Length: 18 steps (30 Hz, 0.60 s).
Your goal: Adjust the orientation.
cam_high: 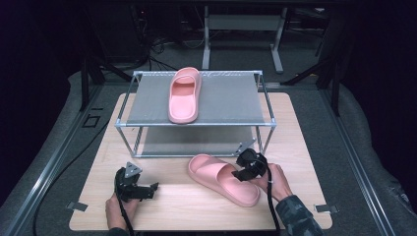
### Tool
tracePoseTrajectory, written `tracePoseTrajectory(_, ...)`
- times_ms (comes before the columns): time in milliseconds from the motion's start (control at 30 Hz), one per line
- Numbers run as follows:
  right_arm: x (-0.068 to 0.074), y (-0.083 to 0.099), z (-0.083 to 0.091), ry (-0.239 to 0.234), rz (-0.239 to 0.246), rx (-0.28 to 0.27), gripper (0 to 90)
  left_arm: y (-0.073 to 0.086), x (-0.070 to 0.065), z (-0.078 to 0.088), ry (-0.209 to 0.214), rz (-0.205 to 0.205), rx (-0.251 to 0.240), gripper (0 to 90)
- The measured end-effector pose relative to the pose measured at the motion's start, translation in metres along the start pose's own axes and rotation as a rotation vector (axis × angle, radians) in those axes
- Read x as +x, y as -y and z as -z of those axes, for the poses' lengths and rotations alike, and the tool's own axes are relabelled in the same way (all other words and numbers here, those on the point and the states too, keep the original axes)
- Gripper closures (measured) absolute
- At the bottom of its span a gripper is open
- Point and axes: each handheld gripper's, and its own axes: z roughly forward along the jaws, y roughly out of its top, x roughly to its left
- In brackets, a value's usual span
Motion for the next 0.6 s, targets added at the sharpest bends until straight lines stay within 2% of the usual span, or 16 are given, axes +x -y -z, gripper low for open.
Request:
tracePoseTrajectory(67, -0.001, -0.008, -0.004, 0.006, 0.024, 0.011, 55.9, 0.0, 0.0, 0.0, 0.0, 0.0, 0.0, 0.2)
tracePoseTrajectory(167, -0.005, -0.016, -0.011, -0.006, 0.034, 0.013, 57.3, 0.0, 0.0, 0.0, 0.0, 0.0, 0.0, 0.2)
tracePoseTrajectory(267, -0.005, -0.022, -0.02, -0.012, 0.051, 0.02, 64.5, 0.0, 0.0, 0.0, 0.0, 0.0, 0.0, 0.2)
tracePoseTrajectory(367, -0.004, -0.024, -0.026, -0.007, 0.05, 0.023, 73.0, 0.0, 0.0, 0.0, 0.0, 0.001, -0.001, 0.2)
tracePoseTrajectory(600, -0.002, -0.026, -0.029, -0.001, 0.049, 0.036, 80.4, 0.0, 0.0, 0.0, 0.0, 0.001, 0.0, 0.2)
